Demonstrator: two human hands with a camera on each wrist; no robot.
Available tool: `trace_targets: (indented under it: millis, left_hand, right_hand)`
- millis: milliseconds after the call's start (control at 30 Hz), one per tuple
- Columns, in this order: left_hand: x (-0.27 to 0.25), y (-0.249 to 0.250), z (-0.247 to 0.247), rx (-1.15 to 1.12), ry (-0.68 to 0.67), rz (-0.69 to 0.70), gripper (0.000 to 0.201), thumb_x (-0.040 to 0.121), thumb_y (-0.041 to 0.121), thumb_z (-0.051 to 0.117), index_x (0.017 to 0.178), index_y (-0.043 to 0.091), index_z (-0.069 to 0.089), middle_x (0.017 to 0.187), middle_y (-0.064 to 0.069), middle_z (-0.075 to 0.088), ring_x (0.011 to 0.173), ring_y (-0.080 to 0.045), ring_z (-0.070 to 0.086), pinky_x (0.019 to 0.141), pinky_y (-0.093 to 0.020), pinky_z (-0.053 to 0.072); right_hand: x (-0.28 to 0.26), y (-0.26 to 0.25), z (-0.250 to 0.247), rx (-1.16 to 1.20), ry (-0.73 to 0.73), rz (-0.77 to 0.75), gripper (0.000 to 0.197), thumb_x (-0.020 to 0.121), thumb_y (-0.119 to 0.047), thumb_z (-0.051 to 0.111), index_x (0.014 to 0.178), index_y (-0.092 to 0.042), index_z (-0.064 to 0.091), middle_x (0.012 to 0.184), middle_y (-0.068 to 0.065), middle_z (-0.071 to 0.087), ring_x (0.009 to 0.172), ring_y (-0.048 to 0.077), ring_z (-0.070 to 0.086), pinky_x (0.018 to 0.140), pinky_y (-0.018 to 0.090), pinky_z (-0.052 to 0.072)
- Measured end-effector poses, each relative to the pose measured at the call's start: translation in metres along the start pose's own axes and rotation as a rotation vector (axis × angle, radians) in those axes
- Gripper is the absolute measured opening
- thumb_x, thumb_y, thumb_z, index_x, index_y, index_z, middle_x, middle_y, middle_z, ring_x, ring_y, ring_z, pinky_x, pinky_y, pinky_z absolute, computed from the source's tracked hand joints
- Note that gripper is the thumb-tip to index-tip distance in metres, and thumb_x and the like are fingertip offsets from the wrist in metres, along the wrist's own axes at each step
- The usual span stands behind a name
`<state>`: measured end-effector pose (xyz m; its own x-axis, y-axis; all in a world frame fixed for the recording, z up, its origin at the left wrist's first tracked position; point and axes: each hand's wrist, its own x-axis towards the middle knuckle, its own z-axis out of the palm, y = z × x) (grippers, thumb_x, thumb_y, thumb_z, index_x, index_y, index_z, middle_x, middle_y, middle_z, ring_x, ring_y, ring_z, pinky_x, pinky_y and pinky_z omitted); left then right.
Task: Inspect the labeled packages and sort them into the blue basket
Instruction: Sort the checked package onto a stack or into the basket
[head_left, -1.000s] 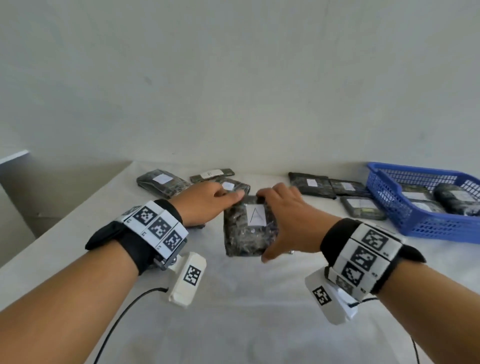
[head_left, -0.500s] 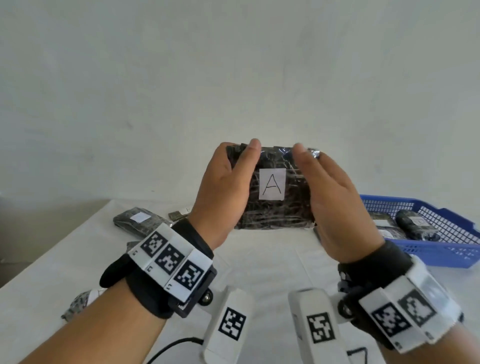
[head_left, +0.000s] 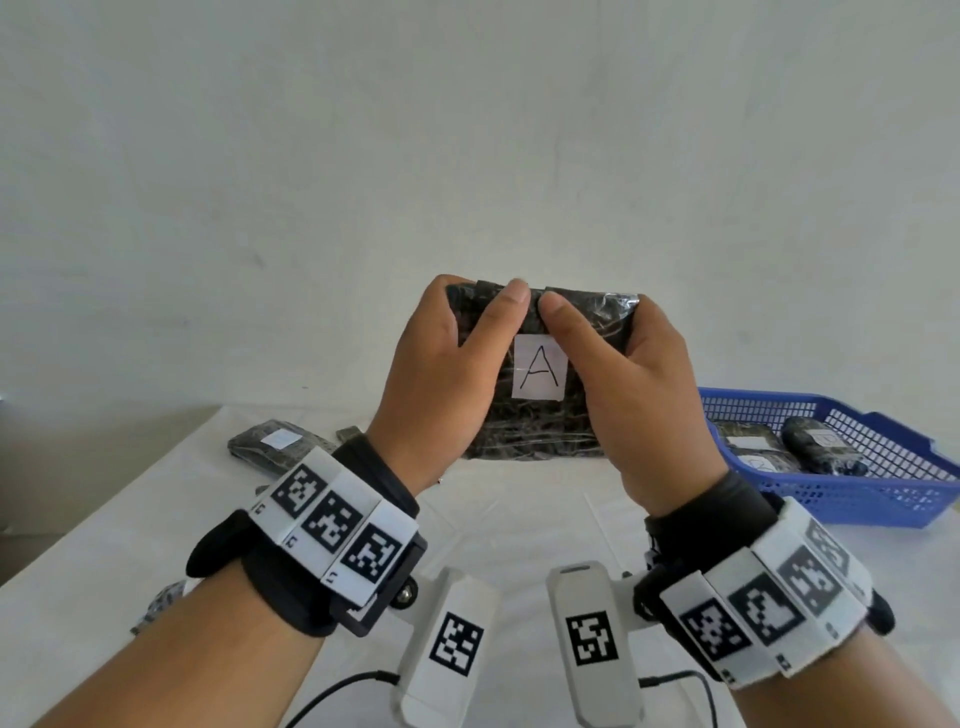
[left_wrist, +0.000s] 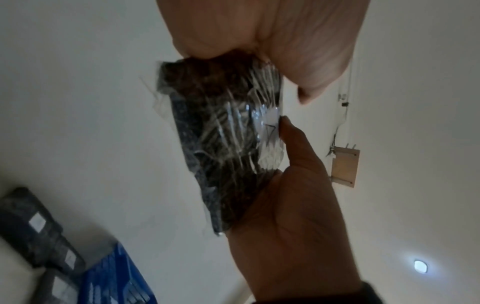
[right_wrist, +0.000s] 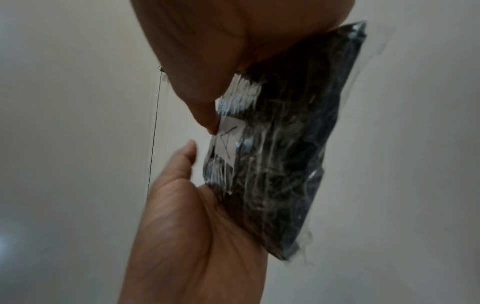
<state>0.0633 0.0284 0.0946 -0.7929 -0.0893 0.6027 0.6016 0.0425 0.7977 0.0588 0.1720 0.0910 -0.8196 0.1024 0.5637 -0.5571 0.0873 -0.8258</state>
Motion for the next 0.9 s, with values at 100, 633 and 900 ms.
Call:
trace_targets:
  millis: [100,633,900]
  left_hand:
    - [-0.002,0.000,0.000,0.000,-0.019,0.014,0.032,0.102,0.041,0.057,0.103,0.009,0.057,0.092,-0.016,0.067,0.093,-0.034,0.071,0.085,-0.059,0.058]
    - [-0.002,-0.022,-0.001,-0.142,-0.058,-0.177,0.040,0.109,0.045,0.038,0.105,0.012,0.060,0.106,0.003,0.064,0.092,0.007,0.060,0.097,-0.009,0.045]
    - [-0.011,-0.020,0.007,-0.036,-0.091,-0.118,0.048,0.110,0.043,0.041,0.120,0.002,0.065,0.115,-0.021,0.072,0.107,-0.032,0.071,0.097,-0.054,0.056]
  right_hand:
    - [-0.001,-0.003,0.001,0.014,0.016,0.015,0.067,0.078,-0.067,0.072,0.102,-0.006,0.060,0.102,0.026,0.070,0.098,0.049,0.069,0.082,0.066,0.058]
    - [-0.015,-0.004,-0.016,0.109,0.030,0.222,0.049,0.113,-0.042,0.038,0.117,-0.005,0.070,0.108,0.016,0.079,0.100,0.033,0.077,0.072,0.045,0.066]
    - [-0.019,0.008,-0.025,0.116,0.086,0.085,0.041,0.107,-0.036,0.055,0.108,0.001,0.073,0.101,0.021,0.078,0.097,0.043,0.076,0.082,0.063,0.063]
